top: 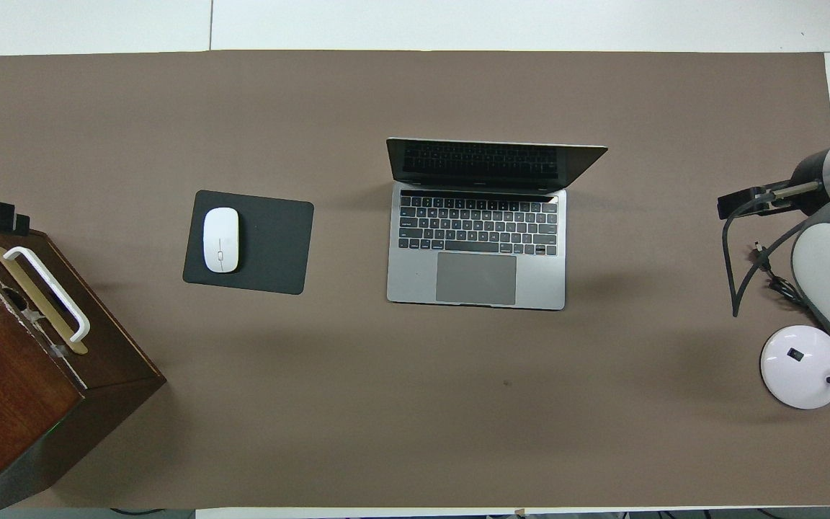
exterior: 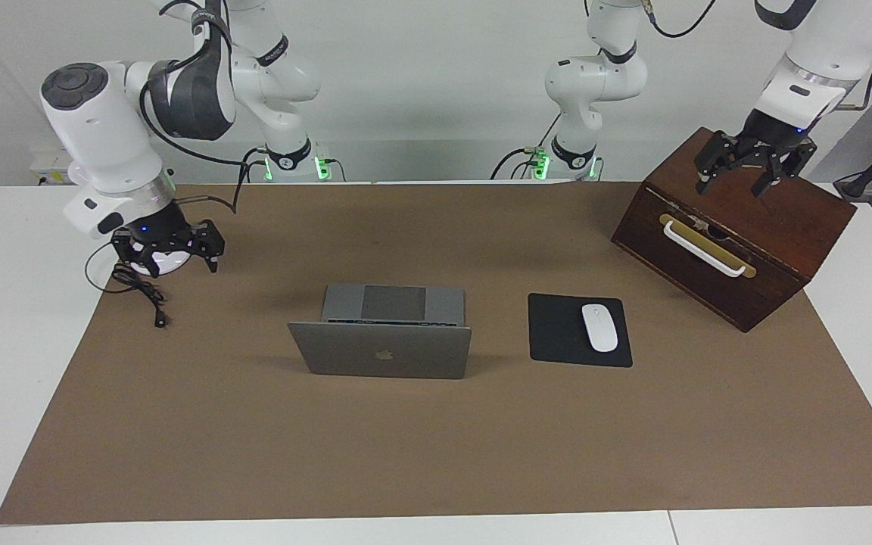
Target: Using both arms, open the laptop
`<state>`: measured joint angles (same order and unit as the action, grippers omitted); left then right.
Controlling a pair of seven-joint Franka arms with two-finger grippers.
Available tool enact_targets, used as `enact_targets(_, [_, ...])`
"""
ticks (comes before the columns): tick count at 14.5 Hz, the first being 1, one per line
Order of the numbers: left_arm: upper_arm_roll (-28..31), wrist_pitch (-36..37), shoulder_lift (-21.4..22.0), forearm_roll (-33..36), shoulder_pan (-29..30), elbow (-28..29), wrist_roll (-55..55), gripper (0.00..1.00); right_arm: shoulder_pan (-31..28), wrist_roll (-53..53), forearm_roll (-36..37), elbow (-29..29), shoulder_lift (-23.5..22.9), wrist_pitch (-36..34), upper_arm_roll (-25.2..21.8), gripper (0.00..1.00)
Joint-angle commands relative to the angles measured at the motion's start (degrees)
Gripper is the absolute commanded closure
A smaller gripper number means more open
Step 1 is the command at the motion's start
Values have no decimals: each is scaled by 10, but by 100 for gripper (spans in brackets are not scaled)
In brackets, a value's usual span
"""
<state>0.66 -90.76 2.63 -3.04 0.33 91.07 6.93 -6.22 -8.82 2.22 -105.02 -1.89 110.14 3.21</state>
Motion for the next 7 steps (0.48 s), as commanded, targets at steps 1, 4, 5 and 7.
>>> enact_targets(1, [-6, 14, -18, 12, 5, -21, 2, 0, 0, 3, -12, -9, 15, -15, 2, 0])
enact_targets(4, [-7, 20, -9, 13, 1, -5, -4, 0, 0, 4, -12, 4, 15, -35, 6, 0])
enact_targets(5, [-7, 23, -6, 13, 0, -3, -7, 0, -1, 4, -12, 12, 15, -43, 6, 0])
enact_targets(7, [-8, 26, 0, 11, 3, 8, -37, 0, -2, 5, -12, 13, 15, -43, 6, 0])
